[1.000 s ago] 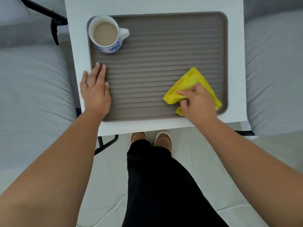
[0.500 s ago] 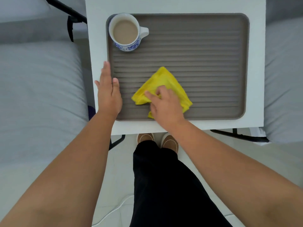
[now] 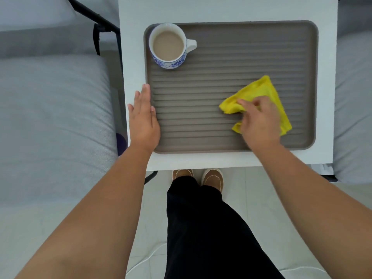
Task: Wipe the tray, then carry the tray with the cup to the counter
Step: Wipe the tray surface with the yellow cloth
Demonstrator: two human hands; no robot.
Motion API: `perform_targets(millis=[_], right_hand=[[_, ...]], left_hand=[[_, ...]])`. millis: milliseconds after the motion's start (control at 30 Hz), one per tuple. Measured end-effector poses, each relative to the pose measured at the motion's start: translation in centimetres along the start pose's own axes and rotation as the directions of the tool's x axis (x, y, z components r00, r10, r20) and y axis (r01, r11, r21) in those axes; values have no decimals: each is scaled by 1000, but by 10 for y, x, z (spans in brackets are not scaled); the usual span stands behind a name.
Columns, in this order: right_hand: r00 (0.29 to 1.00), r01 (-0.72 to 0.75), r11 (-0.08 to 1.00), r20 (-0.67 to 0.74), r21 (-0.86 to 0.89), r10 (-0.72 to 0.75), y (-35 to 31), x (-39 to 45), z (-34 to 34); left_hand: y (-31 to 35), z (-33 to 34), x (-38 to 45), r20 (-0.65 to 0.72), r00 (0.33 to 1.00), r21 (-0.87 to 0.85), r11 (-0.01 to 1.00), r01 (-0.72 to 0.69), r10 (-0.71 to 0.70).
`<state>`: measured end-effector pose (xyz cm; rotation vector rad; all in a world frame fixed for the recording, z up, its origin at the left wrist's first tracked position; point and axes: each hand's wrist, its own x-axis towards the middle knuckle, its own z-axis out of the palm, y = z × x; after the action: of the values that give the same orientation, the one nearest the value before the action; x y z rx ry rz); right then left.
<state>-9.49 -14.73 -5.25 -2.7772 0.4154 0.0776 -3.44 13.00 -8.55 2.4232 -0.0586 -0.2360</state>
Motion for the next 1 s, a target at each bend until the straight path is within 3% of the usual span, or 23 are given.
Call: perform_targets(millis=[133,233,400,533,667,767,1000], right_hand=[[981,-181,983,-73,-18,179,32,-1,-8],[968,-229,971,-87,63,234,13,-2,3],[999,4,988,35,153,-10,-69,-1,32],[962,223,966,133,131,-240,-131,1,50],[941,276,959,183,72,-284,-132,3,53],[965,193,980,171,49,-198,-107,5,44],[994,-107,994,-28,11,107,-14,-5,11]], left_hand=[[-1,1,0,-2,1000,5,1000,-1,1],[-2,2,1,-7,1000,17,1000,-5,5],[-4,2,1,3,1000,17,1000,-4,4],[-5,3,3,12,1000,8,1000,-9,8],[-5,3,3,12,1000,5,1000,-5,5],[-3,3,3,-3,1000,-1,1000,7,-7],[-3,3,0,-10,1000,11,1000,4,-4]])
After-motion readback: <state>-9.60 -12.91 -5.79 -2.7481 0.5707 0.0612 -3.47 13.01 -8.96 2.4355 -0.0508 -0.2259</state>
